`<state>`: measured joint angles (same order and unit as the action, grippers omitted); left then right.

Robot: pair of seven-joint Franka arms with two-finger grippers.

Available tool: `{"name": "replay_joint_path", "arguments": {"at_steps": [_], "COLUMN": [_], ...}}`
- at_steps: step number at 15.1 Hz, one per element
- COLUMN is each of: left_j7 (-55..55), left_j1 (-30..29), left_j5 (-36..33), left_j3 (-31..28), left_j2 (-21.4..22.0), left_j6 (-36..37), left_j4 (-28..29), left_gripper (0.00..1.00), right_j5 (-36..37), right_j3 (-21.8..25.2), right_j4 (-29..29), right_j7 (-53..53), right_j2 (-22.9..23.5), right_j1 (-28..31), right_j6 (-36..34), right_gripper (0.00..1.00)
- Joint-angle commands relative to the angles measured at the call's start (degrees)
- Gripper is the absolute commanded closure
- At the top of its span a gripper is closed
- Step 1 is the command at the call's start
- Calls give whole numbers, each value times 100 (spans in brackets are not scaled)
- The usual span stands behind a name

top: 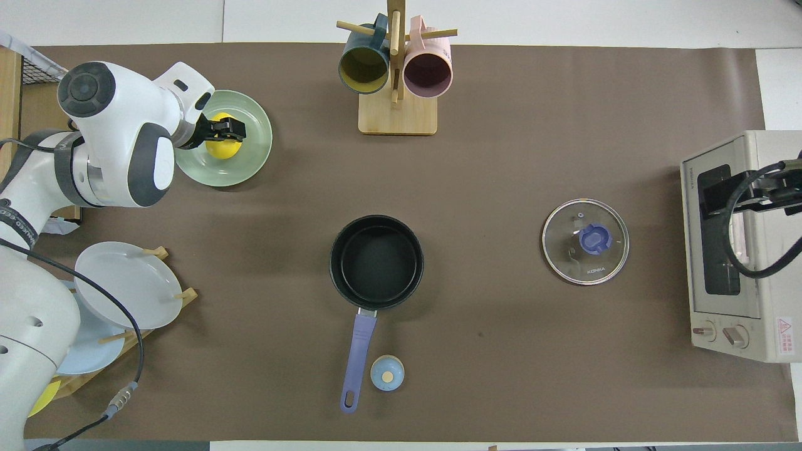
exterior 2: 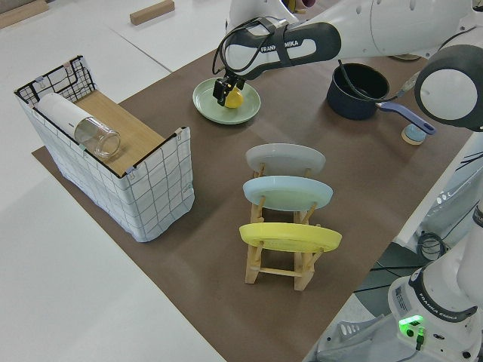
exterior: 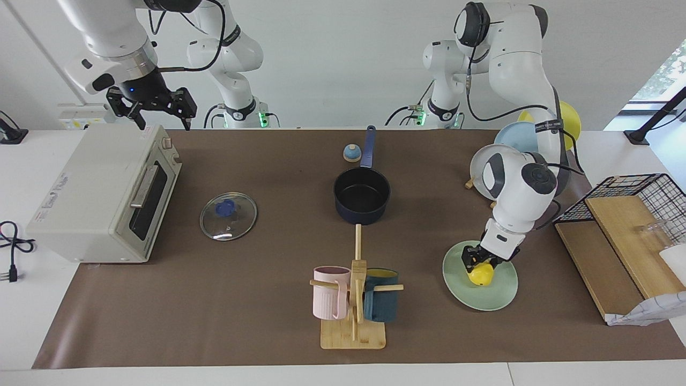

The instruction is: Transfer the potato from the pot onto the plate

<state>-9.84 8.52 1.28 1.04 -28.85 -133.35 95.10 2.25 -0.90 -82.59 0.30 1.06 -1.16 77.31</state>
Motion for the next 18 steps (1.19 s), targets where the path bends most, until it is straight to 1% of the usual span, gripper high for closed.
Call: {"name": "replay_joint_path", "arguments": {"at_steps": [1,4,8,11,12,14,15,16,18], "left_j7": [70,0,-150,-88,-53,201,298,316,360], "left_j1": [-52,-149,-297,-412,-412,-412,-412,-412,-395], "left_j5": [-49,-5,-14,-40,-58,-75,-67,-67,-58], "left_j3": [1,1,1,-8,-8,-8,-8,1,-8], "left_j2": [273,791,1714,2530,2742,3007,3051,3078,3262], "left_j6": [115,896,1906,2977,3329,3954,4166,4290,4440], "left_j4": [-26,-167,-254,-272,-255,-220,-202,-150,122], "left_gripper": [0,0,0,0,0,0,0,0,0], "right_j5": [-129,-103,-102,-102,-102,-102,-102,-111,-120], "right_j3": [37,37,28,46,46,46,46,46,46], "right_j4": [-108,-213,-363,-345,-345,-363,-371,-372,-363], "right_j7": [93,84,84,110,93,93,102,102,93], "right_j2": [-98,-89,-80,-71,-71,-71,-71,-80,-89], "right_j1": [10,2,10,10,10,10,10,36,142], "right_j6": [65,161,179,179,179,170,179,179,162], "right_gripper": [0,0,0,0,0,0,0,0,0]}}
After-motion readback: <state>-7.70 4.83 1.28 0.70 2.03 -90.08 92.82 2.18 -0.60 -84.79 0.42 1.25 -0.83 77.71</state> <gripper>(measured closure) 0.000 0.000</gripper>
